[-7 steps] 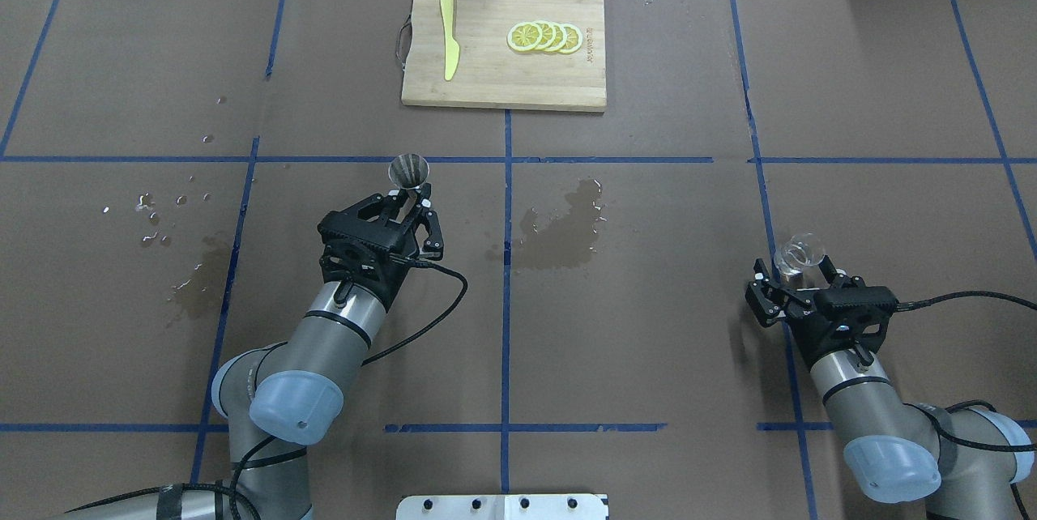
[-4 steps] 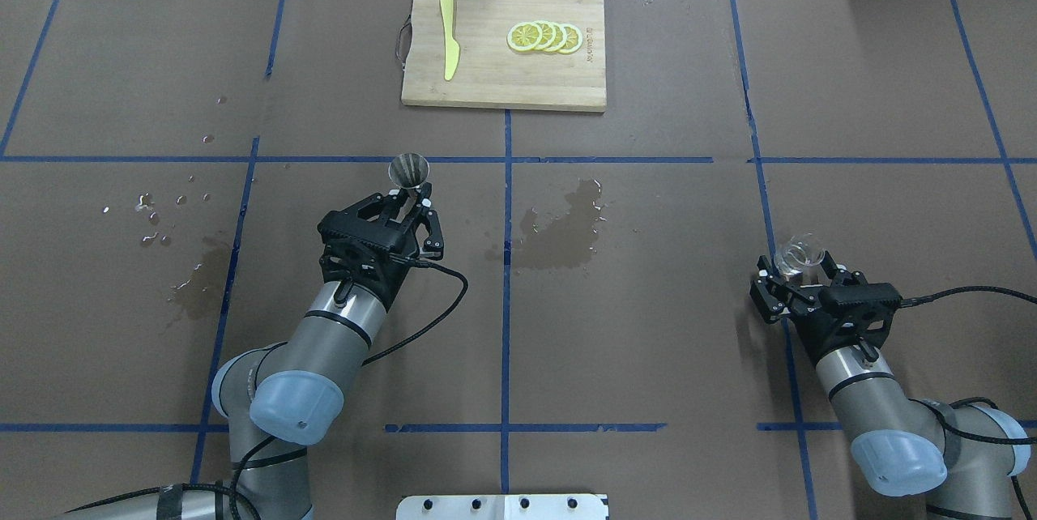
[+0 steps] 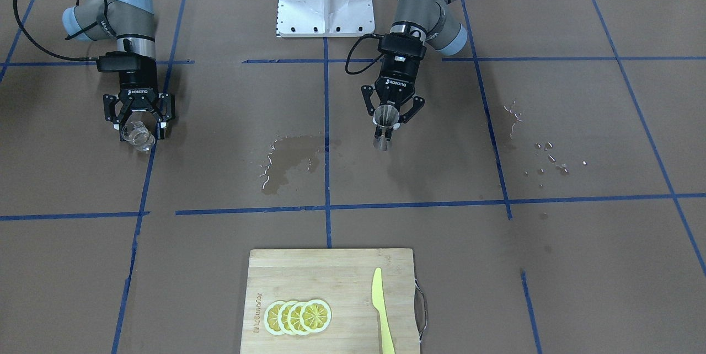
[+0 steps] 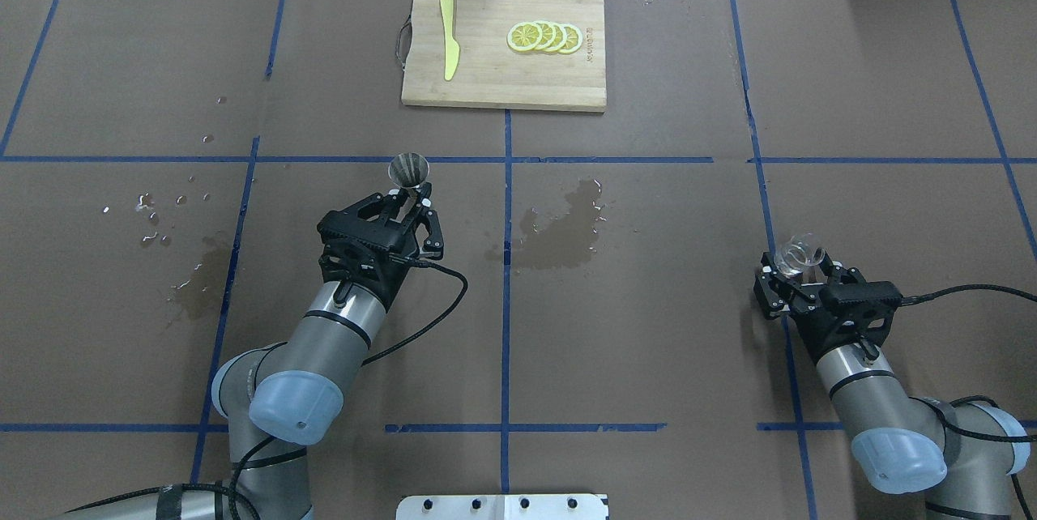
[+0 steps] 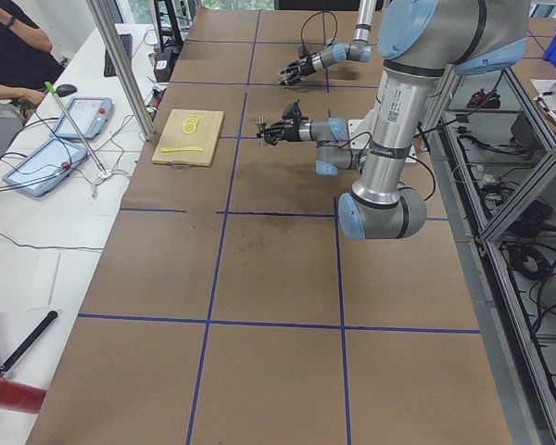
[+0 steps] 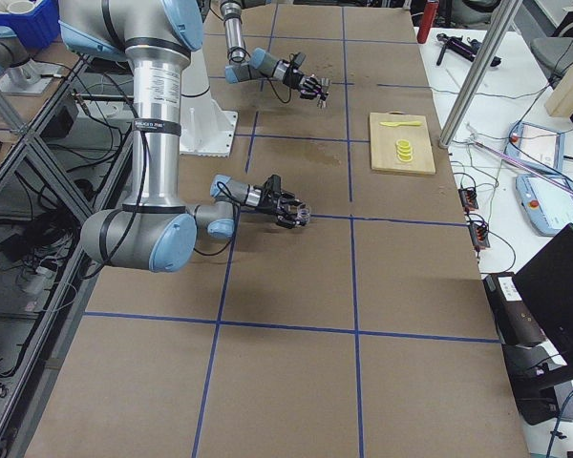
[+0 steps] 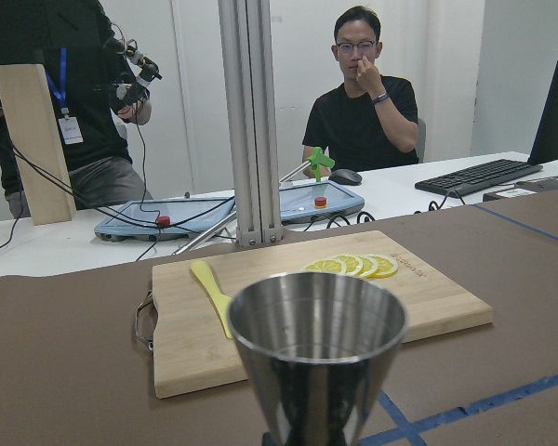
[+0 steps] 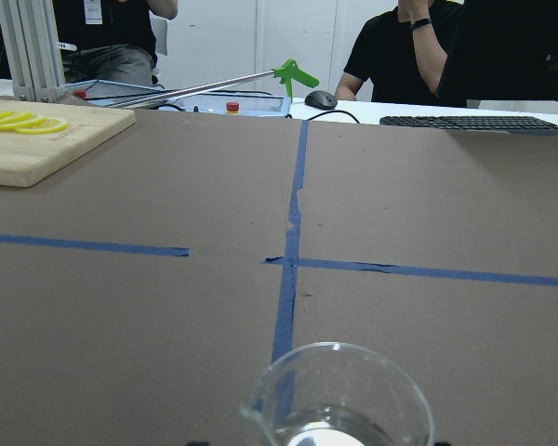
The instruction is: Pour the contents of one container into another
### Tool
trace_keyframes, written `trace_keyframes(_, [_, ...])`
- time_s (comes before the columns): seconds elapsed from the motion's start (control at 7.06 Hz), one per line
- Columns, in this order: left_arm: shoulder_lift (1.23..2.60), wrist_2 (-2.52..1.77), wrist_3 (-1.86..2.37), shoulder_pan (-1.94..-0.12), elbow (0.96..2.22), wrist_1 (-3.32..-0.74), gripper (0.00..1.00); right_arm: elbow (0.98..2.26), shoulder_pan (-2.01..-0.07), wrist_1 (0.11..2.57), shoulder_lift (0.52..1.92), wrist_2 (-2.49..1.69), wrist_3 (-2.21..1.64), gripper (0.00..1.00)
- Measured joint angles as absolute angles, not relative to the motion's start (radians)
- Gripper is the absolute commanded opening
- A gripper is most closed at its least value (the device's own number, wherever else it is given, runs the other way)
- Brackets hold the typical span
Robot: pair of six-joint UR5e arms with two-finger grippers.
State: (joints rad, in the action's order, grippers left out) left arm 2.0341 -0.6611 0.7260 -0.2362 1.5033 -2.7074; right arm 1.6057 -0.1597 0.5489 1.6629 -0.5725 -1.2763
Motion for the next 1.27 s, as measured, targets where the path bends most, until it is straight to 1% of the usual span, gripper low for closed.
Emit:
trace_keyframes(0.14, [2.034, -0.661, 0.726, -0.236, 1.503, -2.707, 0.00, 1.606, -0.160, 0.548, 1.663, -0.573, -1.276, 0.37])
trace_keyframes(0.42, [2.034, -0.661, 0.727, -0.236, 1.503, -2.707, 0.00, 1.610, -0.163, 0.547, 1.663, -0.581, -1.274, 0.01])
trace_keyframes(0.71, [2.034, -0.661, 0.726, -0.236, 1.504, -2.707, 0.00, 1.628, -0.174, 0.538, 1.660, -0.593, -1.241, 0.00])
trace_keyframes(0.99, [2.038, -0.663, 0.726, -0.235, 1.505, -2.707, 0.00, 1.711, -0.211, 0.537, 1.634, -0.621, -1.129, 0.00])
trace_keyframes(1.27, [2.053, -0.691, 0.724, -0.234, 1.500, -2.704, 0.00, 1.756, -0.237, 0.560, 1.537, -0.638, -0.966, 0.00])
